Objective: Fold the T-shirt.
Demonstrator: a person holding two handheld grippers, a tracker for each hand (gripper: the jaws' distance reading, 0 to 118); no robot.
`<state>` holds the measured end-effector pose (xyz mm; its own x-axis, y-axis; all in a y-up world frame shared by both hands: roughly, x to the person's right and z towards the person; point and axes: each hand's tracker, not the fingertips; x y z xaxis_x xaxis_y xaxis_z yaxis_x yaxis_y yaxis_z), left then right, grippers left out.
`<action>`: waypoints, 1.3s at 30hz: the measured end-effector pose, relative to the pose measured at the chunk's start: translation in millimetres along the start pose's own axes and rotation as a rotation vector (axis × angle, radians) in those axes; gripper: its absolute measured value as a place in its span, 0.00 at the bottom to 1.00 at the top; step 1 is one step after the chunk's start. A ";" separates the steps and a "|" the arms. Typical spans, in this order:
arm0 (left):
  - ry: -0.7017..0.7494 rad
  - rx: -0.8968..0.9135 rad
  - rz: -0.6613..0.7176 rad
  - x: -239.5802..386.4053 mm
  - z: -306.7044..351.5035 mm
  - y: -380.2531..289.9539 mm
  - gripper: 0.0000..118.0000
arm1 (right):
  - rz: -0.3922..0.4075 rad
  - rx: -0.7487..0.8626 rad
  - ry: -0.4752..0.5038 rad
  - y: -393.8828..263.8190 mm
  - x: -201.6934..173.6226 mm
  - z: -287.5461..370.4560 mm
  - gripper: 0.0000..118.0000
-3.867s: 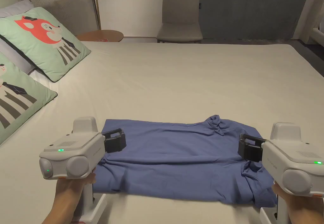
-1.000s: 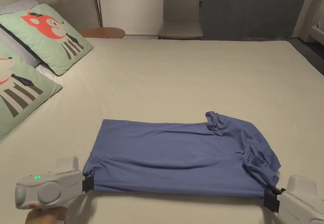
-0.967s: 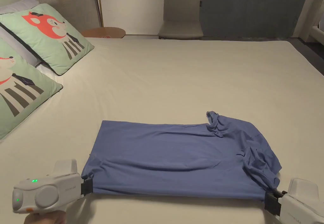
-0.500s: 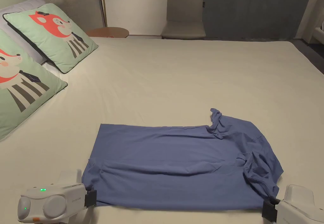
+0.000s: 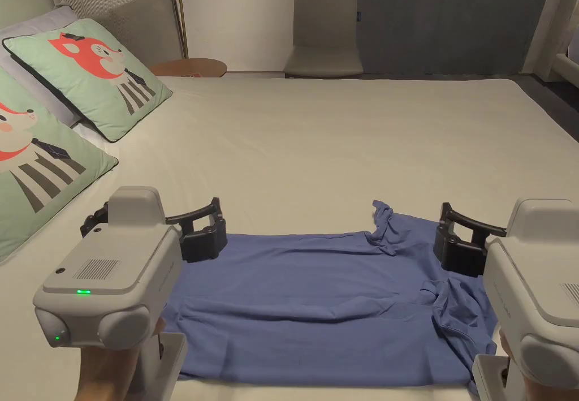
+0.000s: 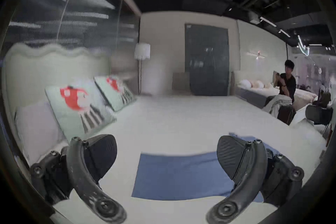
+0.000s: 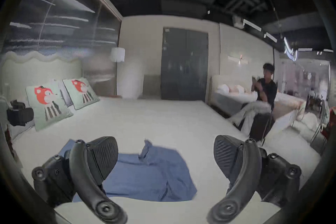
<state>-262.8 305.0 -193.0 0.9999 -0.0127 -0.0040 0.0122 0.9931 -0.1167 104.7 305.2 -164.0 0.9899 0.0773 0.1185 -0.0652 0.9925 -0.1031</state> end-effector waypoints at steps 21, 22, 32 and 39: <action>-0.056 -0.102 0.042 5.3 -66.1 -1.8 0.00 | 0.018 0.024 0.021 9.0 -15.8 -35.7 0.01; -0.056 -0.126 0.041 3.3 -76.1 -0.9 0.00 | 0.020 0.021 0.021 9.2 -16.3 -40.6 0.01; -0.071 -0.561 0.133 -34.7 -220.8 -22.1 0.00 | 0.038 -0.042 0.048 -0.9 -20.5 -109.5 0.01; 0.010 -0.772 0.018 -50.2 -294.9 -73.6 0.49 | 0.038 -0.126 0.051 -24.9 -16.7 -147.0 0.01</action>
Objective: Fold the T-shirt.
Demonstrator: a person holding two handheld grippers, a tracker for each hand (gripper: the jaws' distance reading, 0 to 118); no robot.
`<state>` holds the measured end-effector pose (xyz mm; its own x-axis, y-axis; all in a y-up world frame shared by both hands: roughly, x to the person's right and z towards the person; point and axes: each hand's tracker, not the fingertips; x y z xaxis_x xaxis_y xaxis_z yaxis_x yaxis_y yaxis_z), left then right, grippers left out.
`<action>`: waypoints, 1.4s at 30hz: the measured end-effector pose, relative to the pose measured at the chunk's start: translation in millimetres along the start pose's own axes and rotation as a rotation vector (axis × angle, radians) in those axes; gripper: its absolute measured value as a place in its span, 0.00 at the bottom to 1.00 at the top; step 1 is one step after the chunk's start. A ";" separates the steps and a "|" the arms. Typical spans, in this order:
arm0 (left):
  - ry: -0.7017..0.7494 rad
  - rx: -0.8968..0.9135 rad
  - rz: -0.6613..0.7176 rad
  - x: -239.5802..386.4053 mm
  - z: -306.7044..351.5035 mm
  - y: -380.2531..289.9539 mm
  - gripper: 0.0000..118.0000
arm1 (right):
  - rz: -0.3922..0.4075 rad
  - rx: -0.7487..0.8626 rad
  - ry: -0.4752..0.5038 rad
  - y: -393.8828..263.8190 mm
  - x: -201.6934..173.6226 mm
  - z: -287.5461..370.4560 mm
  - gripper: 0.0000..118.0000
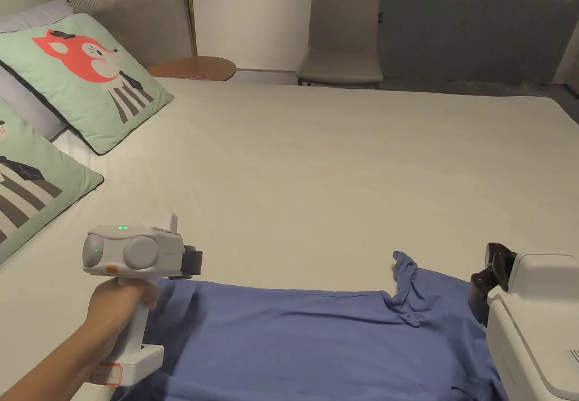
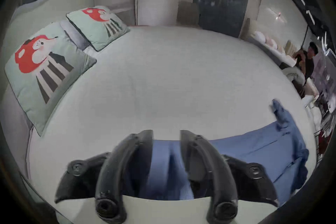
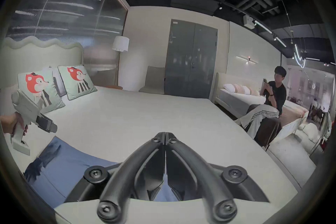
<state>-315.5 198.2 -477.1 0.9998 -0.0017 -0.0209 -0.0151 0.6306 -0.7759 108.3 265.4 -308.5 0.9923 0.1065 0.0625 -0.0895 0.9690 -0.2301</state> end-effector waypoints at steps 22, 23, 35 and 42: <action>-0.034 0.080 -0.042 -4.9 12.2 -23.2 0.02 | -0.078 -0.393 0.020 -33.1 60.1 -117.9 0.55; -0.047 0.099 -0.052 -5.1 20.4 -23.9 0.02 | -0.070 -0.458 0.032 -37.1 63.9 -136.8 0.73; -0.116 0.149 -0.061 -11.6 52.4 -27.8 0.02 | -0.038 -0.816 0.059 -80.6 56.0 -216.9 0.32; -0.089 0.145 -0.039 -19.4 56.6 -41.2 0.02 | -0.039 -0.709 0.099 -50.3 52.7 -164.8 0.02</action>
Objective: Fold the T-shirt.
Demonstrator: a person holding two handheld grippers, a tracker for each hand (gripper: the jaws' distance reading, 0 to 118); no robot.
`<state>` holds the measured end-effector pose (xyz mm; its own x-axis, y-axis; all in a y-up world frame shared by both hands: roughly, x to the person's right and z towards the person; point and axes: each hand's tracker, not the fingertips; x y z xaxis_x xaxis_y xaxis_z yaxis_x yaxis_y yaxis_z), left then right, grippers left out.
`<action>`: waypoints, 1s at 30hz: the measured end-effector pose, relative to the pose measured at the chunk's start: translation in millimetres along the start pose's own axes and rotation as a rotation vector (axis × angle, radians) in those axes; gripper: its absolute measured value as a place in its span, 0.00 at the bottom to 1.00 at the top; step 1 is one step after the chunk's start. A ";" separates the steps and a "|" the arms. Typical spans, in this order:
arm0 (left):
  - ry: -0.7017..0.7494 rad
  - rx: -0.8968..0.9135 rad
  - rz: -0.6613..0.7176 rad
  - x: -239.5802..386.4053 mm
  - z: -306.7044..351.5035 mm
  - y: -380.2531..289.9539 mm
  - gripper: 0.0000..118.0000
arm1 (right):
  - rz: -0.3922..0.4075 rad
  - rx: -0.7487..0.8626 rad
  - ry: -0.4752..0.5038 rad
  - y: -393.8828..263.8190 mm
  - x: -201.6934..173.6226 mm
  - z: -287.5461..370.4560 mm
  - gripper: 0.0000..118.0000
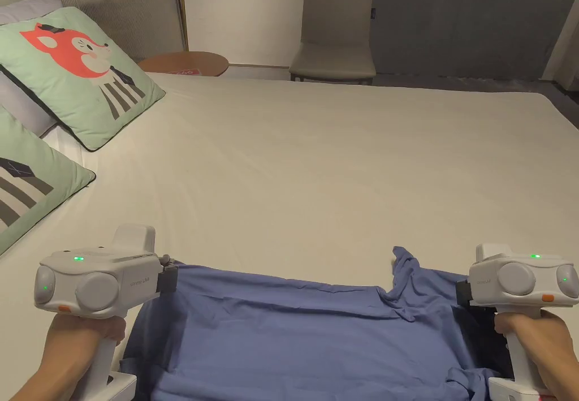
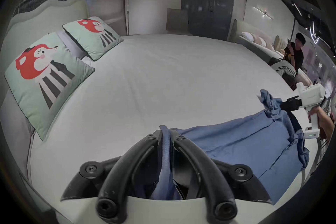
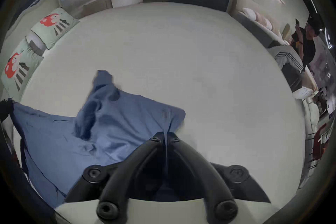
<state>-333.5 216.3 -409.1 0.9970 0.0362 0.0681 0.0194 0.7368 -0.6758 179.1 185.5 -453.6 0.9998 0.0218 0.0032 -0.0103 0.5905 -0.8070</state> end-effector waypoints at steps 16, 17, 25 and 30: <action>0.035 0.038 0.090 -15.7 70.0 -53.4 0.02 | -0.102 0.349 0.099 -97.5 39.0 184.1 0.02; 0.029 0.040 0.078 -16.0 75.8 -60.1 0.02 | -0.111 0.351 0.095 -109.5 38.3 190.1 0.02; 0.020 0.007 0.060 -13.7 108.8 -126.1 0.02 | -0.172 0.302 0.080 -195.2 40.5 195.5 0.02; 0.020 -0.061 0.078 -13.8 110.6 -165.0 0.02 | -0.193 0.212 0.009 -235.0 40.7 174.4 0.02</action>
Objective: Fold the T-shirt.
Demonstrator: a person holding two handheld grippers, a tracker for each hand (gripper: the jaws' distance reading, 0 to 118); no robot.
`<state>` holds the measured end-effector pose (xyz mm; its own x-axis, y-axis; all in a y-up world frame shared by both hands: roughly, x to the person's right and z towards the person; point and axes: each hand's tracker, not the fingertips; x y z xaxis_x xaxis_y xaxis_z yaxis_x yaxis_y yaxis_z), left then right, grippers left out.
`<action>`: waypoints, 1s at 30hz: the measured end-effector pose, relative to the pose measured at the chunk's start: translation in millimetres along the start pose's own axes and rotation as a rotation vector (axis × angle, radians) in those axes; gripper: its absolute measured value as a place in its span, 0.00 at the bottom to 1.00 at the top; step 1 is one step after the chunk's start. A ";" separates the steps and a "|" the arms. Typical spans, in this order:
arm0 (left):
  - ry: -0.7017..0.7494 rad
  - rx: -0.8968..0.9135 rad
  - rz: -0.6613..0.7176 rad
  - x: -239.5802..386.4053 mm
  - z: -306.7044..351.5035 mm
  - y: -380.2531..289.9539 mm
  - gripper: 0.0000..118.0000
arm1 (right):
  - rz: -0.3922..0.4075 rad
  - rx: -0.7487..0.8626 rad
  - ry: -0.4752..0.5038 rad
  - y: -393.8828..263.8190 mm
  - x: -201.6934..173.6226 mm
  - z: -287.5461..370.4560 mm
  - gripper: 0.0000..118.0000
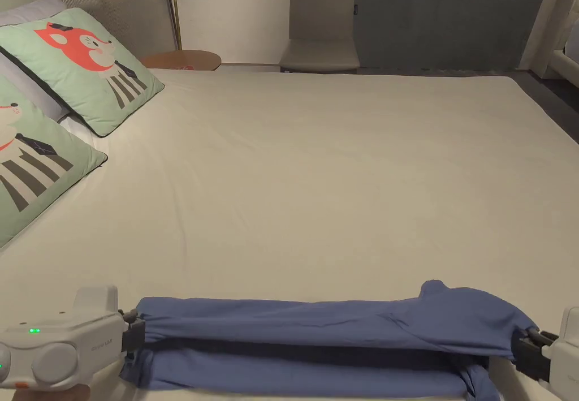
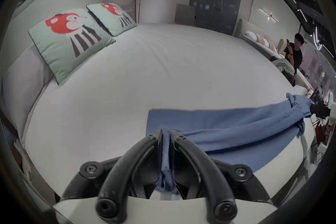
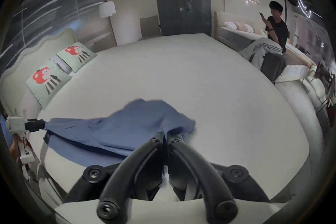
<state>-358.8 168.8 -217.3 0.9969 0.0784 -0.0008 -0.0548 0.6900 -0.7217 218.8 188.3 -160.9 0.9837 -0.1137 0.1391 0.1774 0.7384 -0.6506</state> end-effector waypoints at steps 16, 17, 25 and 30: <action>0.011 -0.002 0.069 11.4 -2.7 -1.8 0.72 | 0.062 0.069 -0.109 -4.2 -35.9 14.8 0.77; 0.002 0.035 0.075 16.5 1.5 3.9 0.88 | 0.080 0.108 -0.103 2.4 -43.1 20.0 0.91; -0.042 0.433 0.015 89.6 64.9 60.4 0.93 | 0.126 0.444 0.016 55.5 -102.8 50.8 0.94; -0.034 0.618 -0.012 114.5 85.7 72.5 0.92 | 0.164 0.582 0.000 70.0 -133.1 67.7 0.93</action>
<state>-253.4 289.5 -210.4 0.9959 0.0840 0.0339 -0.0763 0.9794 -0.1870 98.3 300.2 -174.4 0.9969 0.0323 0.0715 -0.0214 0.9887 -0.1485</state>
